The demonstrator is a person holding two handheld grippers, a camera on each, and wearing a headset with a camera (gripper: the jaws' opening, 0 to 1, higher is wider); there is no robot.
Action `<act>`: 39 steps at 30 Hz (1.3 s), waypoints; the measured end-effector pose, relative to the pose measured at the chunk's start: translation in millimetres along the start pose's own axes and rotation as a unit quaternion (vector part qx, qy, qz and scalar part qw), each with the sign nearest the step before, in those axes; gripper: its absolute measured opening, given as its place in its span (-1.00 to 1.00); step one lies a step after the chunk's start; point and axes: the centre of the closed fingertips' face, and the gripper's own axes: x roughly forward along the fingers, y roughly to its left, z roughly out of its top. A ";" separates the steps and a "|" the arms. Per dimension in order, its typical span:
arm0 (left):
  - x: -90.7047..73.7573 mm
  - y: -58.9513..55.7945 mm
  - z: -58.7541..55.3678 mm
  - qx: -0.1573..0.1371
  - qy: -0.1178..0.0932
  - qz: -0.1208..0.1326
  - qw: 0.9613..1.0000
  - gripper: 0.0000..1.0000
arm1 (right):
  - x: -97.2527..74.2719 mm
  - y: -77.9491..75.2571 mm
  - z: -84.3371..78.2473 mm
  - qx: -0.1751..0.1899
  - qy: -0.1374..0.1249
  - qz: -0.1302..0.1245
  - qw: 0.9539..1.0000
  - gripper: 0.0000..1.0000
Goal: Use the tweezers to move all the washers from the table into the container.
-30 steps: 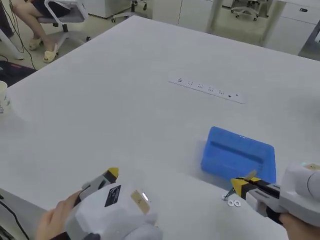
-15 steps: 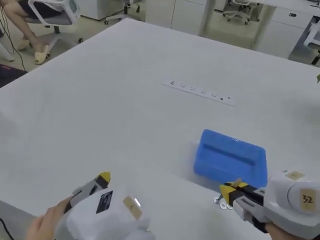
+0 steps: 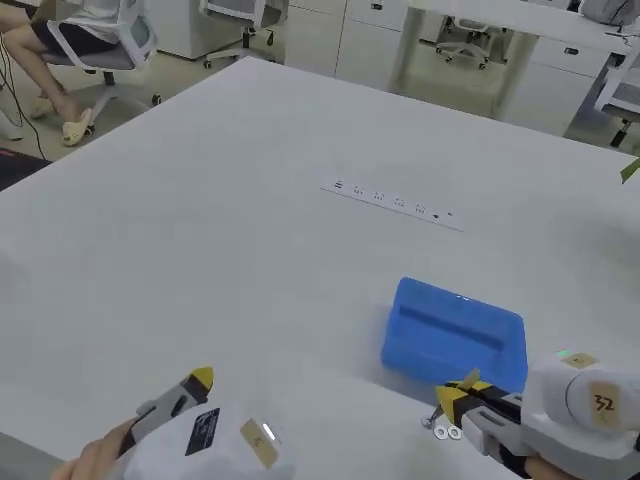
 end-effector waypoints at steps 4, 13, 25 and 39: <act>0.0 0.2 -0.1 0.000 0.000 0.000 1.000 0.59 | -1.5 2.0 3.4 0.002 -0.003 0.004 1.000 -0.97; -0.1 -0.2 0.2 0.001 -0.001 0.000 1.000 0.59 | -7.7 1.4 16.0 0.004 -0.018 0.007 1.000 -0.97; -1.6 -0.6 0.7 0.004 -0.002 -0.001 1.000 0.58 | -21.8 2.8 28.4 0.005 -0.038 0.008 0.999 -0.97; -2.7 0.7 1.5 0.003 -0.003 0.001 1.000 0.58 | -33.7 -3.8 51.9 -0.008 -0.058 0.003 0.998 -0.97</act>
